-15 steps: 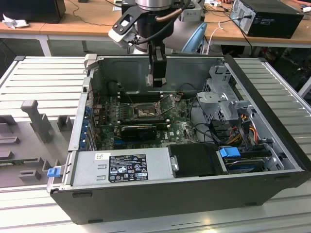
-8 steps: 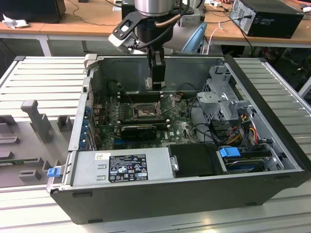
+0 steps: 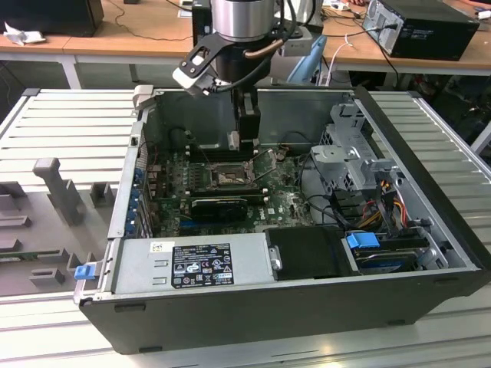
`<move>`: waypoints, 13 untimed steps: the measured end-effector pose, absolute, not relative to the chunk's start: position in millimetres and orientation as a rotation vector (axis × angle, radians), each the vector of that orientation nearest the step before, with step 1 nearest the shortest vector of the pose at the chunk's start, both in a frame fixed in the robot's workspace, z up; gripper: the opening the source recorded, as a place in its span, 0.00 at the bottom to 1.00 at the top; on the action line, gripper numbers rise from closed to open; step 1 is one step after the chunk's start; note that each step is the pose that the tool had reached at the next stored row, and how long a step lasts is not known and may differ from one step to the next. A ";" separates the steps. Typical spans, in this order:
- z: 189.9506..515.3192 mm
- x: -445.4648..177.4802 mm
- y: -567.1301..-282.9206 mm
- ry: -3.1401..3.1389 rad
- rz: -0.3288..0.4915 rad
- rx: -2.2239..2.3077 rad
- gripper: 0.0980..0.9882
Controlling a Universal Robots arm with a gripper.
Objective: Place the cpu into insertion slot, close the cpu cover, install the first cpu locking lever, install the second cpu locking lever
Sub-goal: 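Place the cpu into insertion slot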
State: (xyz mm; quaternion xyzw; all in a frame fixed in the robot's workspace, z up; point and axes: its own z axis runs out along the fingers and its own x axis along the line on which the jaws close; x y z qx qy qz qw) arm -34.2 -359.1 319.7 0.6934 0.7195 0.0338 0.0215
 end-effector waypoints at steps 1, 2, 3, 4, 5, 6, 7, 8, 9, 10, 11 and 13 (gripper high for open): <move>318.8 -34.6 -359.0 2.234 0.105 2.145 0.49; 318.1 -35.0 -359.0 2.234 0.106 2.145 0.49; 317.1 -35.2 -358.9 2.235 0.107 2.146 0.49; 314.9 -35.7 -358.9 2.236 0.108 2.146 0.49; 312.8 -35.9 -359.0 2.236 0.108 2.145 0.49; 311.0 -36.0 -358.9 2.237 0.108 2.144 0.49; 306.8 -36.1 -358.9 2.238 0.108 2.143 0.49; 304.3 -36.1 -358.9 2.239 0.108 2.142 0.49; 303.2 -36.1 -358.9 2.239 0.108 2.142 0.49; 302.5 -36.1 -358.9 2.239 0.108 2.142 0.49; 301.7 -36.1 -358.9 2.239 0.108 2.142 0.49; 299.2 -36.1 -358.9 2.239 0.108 2.142 0.49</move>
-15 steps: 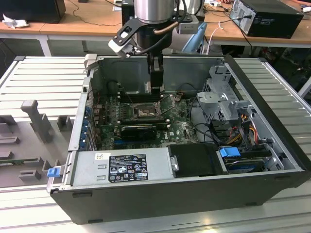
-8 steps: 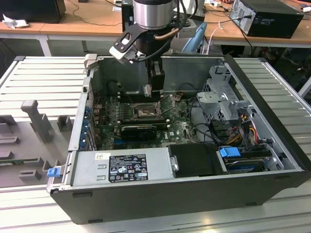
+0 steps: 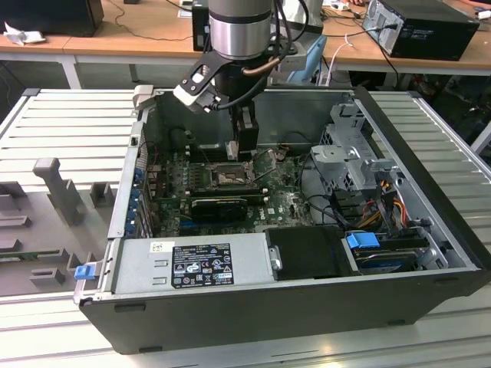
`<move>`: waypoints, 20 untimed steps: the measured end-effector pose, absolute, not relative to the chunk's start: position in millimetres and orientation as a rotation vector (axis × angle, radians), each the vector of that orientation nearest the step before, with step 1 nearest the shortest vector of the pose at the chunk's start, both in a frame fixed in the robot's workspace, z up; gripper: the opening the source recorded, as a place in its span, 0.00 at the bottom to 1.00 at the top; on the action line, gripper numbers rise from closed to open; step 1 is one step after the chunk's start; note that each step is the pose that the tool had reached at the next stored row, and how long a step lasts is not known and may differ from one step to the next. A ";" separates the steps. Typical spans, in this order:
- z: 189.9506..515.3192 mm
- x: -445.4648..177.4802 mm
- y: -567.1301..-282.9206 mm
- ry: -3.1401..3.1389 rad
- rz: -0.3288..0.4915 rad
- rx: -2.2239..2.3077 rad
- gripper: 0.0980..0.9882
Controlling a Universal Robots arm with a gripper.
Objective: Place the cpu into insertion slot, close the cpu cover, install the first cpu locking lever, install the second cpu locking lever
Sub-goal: 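Place the cpu into insertion slot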
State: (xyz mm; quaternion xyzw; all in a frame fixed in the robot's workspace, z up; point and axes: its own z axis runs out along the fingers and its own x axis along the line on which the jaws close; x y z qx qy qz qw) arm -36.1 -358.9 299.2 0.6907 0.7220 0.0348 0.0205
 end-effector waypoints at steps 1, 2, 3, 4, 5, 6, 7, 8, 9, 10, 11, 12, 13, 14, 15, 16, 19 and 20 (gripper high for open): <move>298.3 -36.1 -358.9 2.239 0.108 2.142 0.49; 297.5 -36.1 -358.9 2.239 0.108 2.142 0.49; 295.9 -36.1 -358.9 2.239 0.108 2.142 0.49; 294.7 -36.1 -358.9 2.239 0.108 2.142 0.49; 293.9 -36.1 -358.9 2.239 0.108 2.142 0.49; 292.8 -36.1 -358.9 2.239 0.108 2.142 0.49; 291.8 -36.1 -358.9 2.239 0.108 2.142 0.49; 289.2 -36.1 -358.9 2.239 0.108 2.142 0.49; 284.7 -36.2 -358.9 2.240 0.111 2.144 0.49; 281.9 -36.4 -358.9 2.242 0.114 2.144 0.49; 278.9 -36.9 -358.8 2.242 0.114 2.144 0.49; 277.2 -37.5 -358.2 2.242 0.114 2.144 0.49; 275.3 -38.6 -357.3 2.242 0.114 2.144 0.49; 272.1 -40.1 -355.6 2.238 0.114 2.148 0.49; 269.6 -40.6 -354.7 2.233 0.114 2.154 0.49; 267.6 -40.9 -354.1 2.227 0.114 2.160 0.49; 260.9 -40.9 -352.7 2.217 0.113 2.170 0.49; 259.4 -40.9 -352.6 2.217 0.113 2.170 0.49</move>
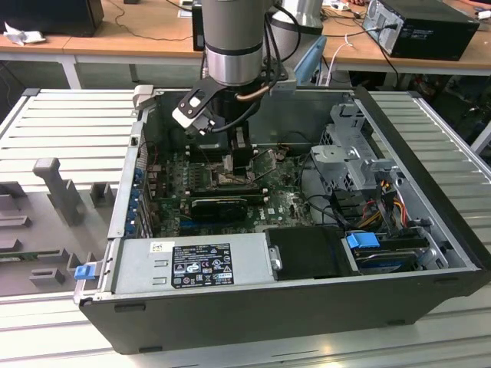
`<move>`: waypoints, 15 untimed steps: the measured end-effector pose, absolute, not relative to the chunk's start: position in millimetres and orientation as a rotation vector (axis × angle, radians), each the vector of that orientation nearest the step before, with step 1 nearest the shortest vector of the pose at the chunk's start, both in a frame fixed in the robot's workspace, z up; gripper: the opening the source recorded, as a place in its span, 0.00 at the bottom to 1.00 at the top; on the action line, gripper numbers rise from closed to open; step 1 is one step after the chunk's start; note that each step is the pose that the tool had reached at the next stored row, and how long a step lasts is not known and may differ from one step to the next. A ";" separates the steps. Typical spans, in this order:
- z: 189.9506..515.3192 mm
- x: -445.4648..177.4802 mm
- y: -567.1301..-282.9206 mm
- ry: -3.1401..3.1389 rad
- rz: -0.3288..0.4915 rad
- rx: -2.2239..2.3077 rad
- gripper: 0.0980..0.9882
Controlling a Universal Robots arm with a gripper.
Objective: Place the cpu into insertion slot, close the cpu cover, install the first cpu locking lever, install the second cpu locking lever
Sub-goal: 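Place the cpu into insertion slot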
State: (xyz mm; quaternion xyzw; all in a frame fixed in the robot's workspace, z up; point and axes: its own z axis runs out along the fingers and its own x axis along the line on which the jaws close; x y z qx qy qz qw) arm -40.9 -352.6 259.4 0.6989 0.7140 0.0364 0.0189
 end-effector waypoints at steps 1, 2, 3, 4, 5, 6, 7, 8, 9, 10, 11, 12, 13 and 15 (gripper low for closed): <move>258.6 -40.9 -352.6 2.216 0.113 2.170 0.49; 257.9 -40.9 -352.6 2.216 0.113 2.170 0.49; 257.0 -41.0 -352.6 2.216 0.113 2.170 0.49; 256.6 -41.0 -352.6 2.217 0.113 2.170 0.49; 256.0 -41.1 -352.6 2.217 0.113 2.170 0.49; 255.6 -41.1 -352.6 2.217 0.113 2.170 0.49; 255.3 -41.1 -352.6 2.217 0.113 2.170 0.49; 254.0 -41.1 -352.5 2.215 0.113 2.171 0.49; 253.0 -41.1 -350.6 2.210 0.112 2.177 0.49; 251.5 -41.1 -348.2 2.208 0.111 2.180 0.49; 247.2 -41.1 -342.7 2.209 0.109 2.181 0.49; 244.6 -41.1 -339.3 2.209 0.108 2.182 0.49; 240.7 -41.1 -335.4 2.210 0.107 2.182 0.49; 233.2 -41.3 -330.6 2.210 0.106 2.183 0.49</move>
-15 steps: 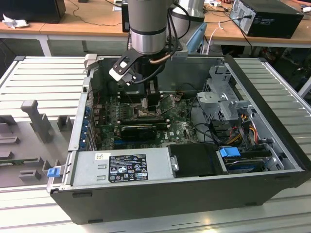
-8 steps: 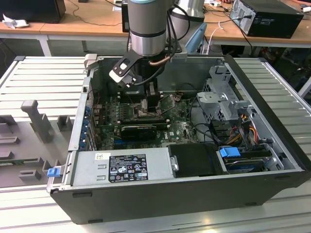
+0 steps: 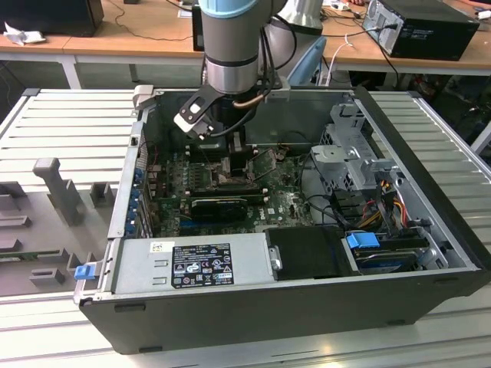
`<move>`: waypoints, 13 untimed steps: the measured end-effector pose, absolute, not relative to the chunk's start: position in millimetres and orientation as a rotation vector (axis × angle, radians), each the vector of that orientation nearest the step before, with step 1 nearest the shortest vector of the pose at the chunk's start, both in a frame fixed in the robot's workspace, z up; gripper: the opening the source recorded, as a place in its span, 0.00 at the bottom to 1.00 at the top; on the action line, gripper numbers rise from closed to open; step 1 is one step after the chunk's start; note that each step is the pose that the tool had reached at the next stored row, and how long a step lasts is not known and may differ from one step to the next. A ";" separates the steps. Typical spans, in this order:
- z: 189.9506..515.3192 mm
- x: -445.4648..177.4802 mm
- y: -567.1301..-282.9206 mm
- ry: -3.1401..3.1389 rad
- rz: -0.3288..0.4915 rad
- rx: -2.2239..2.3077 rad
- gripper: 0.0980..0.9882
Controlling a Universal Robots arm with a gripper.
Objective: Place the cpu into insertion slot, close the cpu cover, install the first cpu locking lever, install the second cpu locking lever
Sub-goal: 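Place the cpu into insertion slot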
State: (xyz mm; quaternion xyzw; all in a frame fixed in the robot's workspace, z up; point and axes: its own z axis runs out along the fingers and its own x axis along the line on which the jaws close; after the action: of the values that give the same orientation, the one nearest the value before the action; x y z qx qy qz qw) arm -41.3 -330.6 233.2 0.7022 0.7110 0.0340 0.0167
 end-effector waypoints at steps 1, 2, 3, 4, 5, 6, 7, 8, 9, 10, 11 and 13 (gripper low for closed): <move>231.1 -41.9 -330.0 2.210 0.106 2.183 0.49; 229.8 -42.5 -329.9 2.209 0.106 2.184 0.49; 228.3 -43.4 -329.8 2.204 0.106 2.189 0.49; 227.3 -44.3 -329.5 2.197 0.106 2.196 0.49; 225.9 -45.4 -328.9 2.192 0.105 2.200 0.49; 225.2 -45.8 -327.9 2.192 0.105 2.200 0.49; 223.9 -46.1 -326.7 2.192 0.105 2.200 0.49; 222.5 -46.1 -325.7 2.192 0.106 2.200 0.49; 220.4 -46.1 -324.3 2.192 0.106 2.200 0.49; 218.7 -46.1 -323.6 2.192 0.105 2.200 0.49; 216.0 -46.0 -323.2 2.192 0.106 2.200 0.49; 212.1 -46.0 -323.2 2.193 0.105 2.200 0.49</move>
State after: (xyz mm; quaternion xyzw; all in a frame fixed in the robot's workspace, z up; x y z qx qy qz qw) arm -46.0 -323.2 212.1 0.7078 0.7054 0.0338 0.0169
